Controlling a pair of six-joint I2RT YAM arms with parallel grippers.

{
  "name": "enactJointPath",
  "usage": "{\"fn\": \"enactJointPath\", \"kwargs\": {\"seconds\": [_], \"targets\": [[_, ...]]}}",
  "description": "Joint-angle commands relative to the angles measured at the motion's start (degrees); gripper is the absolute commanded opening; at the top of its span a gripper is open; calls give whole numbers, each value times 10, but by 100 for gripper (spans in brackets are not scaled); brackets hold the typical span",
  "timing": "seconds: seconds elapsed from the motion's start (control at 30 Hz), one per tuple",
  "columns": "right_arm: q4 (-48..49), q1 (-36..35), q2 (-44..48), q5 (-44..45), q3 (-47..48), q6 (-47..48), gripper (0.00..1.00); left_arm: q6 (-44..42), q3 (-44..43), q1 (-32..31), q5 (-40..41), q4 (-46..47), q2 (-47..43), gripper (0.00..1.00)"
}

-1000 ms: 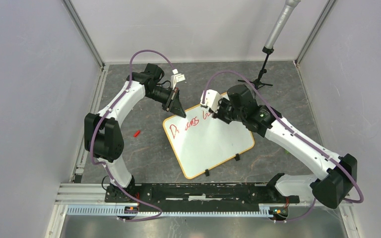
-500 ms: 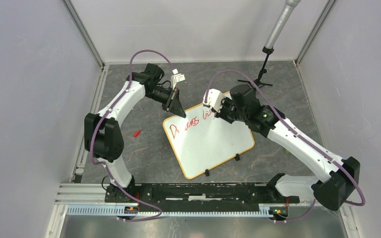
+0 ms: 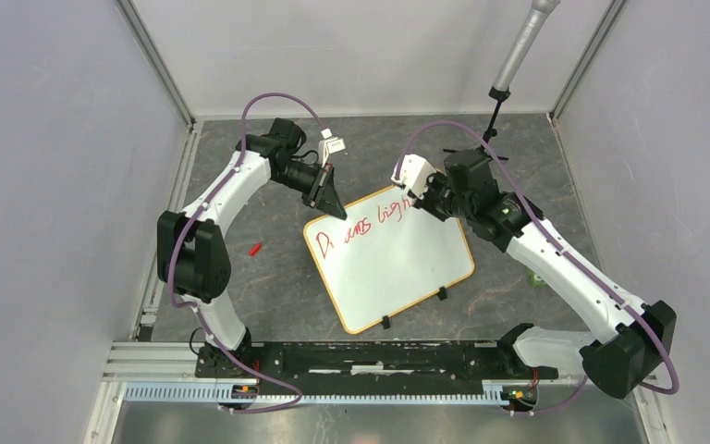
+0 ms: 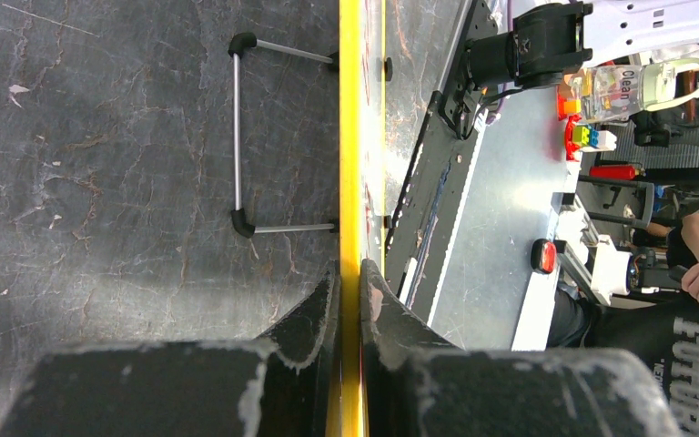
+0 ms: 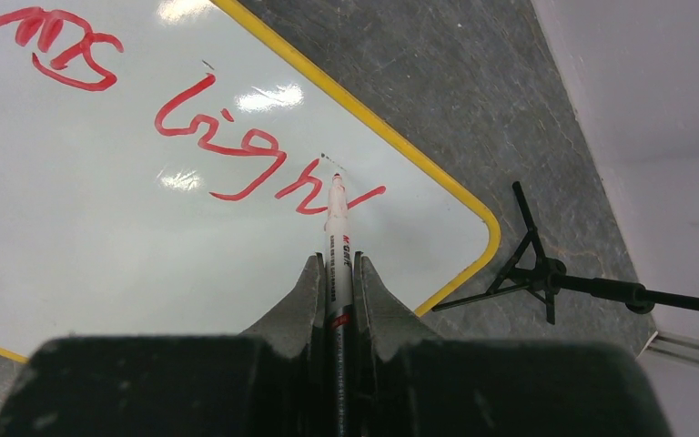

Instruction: Write a sentence on the whiteboard

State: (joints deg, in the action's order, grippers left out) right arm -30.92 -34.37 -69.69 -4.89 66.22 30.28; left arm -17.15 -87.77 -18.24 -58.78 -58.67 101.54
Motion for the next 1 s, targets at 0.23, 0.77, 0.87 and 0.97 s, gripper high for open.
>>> {"fn": "enactJointPath", "kwargs": {"seconds": [0.23,0.77,0.87,0.97], "targets": [[14,3,-6,19,11,12,0,-37,4,-22,27,-14,15,2],[22,17,-16,27,-12,23,0,-38,6,-22,28,-14,15,2],[20,23,-16,31,-14,27,0,-37,5,-21,29,-14,13,2],[14,30,-12,32,-15,30,0,-36,5,-22,30,-14,14,3]]}}
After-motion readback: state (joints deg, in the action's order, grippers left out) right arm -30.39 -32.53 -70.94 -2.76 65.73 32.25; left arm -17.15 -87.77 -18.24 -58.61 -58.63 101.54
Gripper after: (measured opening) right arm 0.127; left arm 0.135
